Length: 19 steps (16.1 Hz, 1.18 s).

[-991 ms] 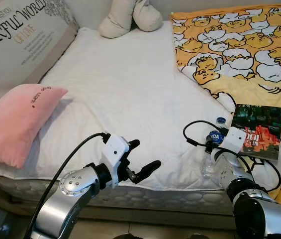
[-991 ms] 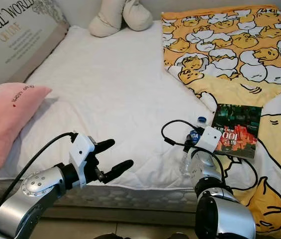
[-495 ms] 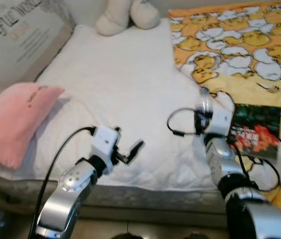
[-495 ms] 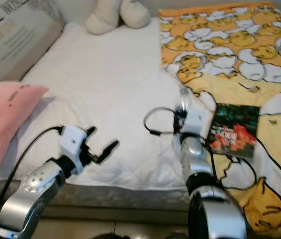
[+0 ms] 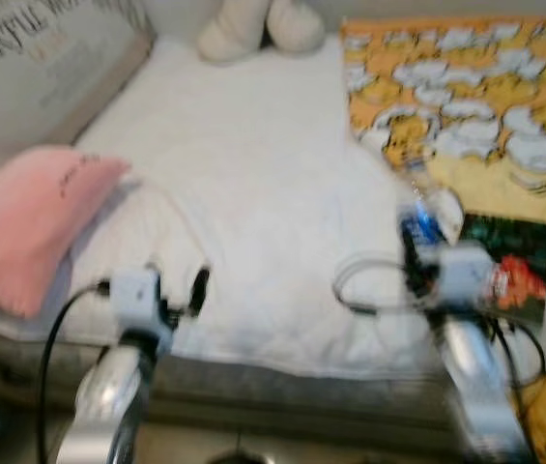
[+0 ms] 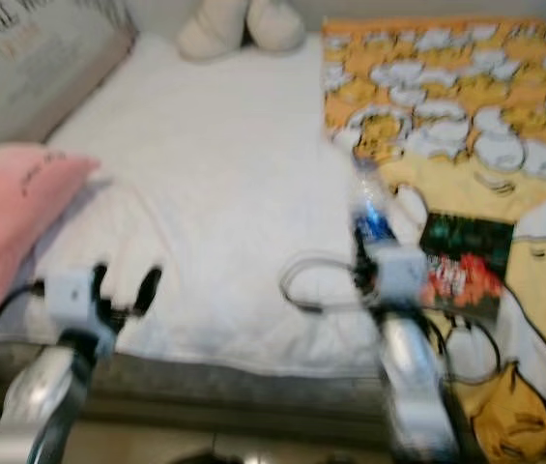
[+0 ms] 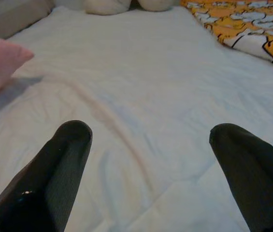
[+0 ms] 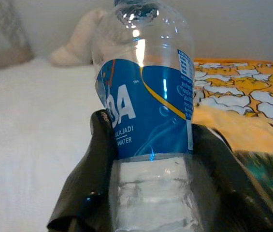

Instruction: Clean up the room

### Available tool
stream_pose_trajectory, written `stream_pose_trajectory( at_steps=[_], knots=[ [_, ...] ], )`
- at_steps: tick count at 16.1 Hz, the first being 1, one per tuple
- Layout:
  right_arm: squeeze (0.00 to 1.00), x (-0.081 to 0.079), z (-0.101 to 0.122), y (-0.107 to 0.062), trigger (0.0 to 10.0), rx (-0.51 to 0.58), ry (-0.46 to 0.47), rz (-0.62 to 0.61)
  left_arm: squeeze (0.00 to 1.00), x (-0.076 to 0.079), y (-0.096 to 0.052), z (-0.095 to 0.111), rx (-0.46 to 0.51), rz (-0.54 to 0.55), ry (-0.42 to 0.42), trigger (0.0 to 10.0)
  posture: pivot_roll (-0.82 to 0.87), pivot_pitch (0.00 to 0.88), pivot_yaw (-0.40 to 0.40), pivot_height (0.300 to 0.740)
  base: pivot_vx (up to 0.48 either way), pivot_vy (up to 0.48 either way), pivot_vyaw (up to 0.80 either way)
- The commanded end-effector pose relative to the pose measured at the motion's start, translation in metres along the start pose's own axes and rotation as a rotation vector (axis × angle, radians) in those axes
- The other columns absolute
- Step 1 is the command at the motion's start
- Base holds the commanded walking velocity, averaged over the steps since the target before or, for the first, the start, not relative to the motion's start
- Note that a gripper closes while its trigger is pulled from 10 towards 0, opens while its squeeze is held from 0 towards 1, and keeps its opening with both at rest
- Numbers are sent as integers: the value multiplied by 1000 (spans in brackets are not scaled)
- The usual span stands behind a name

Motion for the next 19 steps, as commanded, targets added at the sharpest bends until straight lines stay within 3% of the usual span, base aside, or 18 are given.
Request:
stream_pose_trajectory(
  at_steps=[1, 2, 3, 4, 5, 7, 8, 12, 15, 17, 19],
  knots=[
    [0, -15, 22, 0, 0, 88, -5, 82, 0, -3, 0, 10, 41, 2, 23, 10000, -127, 0, 108, 740, 0, 0, 0],
    [0, -22, 15, -18, 0, 57, -22, 145, 0, -10, -7, 7, 47, 47, 14, 10000, -139, 0, 103, 740, 0, 0, 0],
    [0, -21, 6, -23, 0, 8, -10, 140, 0, -9, -12, 3, 43, 56, 12, 10000, -139, 0, 98, 740, 0, 0, 0],
    [0, -12, -11, -31, 10000, -91, 10, 107, 0, -2, -26, -10, 23, 64, 18, 10000, -150, 0, 94, 740, 0, 0, 0],
    [0, -14, -11, -33, 10000, -96, 16, 121, 0, -1, -27, -12, 23, 70, 10, 10000, -150, 0, 94, 740, 0, 0, 0],
    [0, -16, -8, -29, 10000, -94, 19, 128, 0, -4, -15, -3, 66, 89, -8, 10000, -148, 0, 92, 740, 0, 0, 0],
    [0, -13, -10, -18, 10000, -100, 19, 97, 0, -6, -4, 5, 91, 85, -2, 10000, -156, 0, 106, 740, 0, 0, 0],
    [0, -5, -17, 3, 10000, -141, 58, 35, 0, -8, 7, 12, 105, 64, 17, 10000, -150, 0, 121, 740, 0, 360, 0],
    [0, -10, -25, 0, 10000, -173, 85, 47, 0, -10, 6, 6, 93, 80, 30, 10000, -157, 0, 132, 740, 0, 116, 477],
    [0, -16, -16, 4, 10000, -137, 46, 140, 0, -29, -3, -7, 67, 199, -54, 10000, -171, 0, 130, 740, 0, 0, 678],
    [0, -7, -15, 18, 10000, -152, 27, 165, 0, -20, -2, -17, 43, 206, -65, 10000, -182, 0, 88, 740, 0, 0, 634]
  ],
)
Point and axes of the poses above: a point about 5 cm out from each wrist's last joint towards the gripper, its own y axis pointing out of the wrist towards the gripper, its own z axis along the axis of the wrist's last joint, x = y × z, the point moved 4 cm from there along y, pointing out of the wrist towards the gripper, and after that the axes turned 4 degrees about -y, right-handed, at the moved point
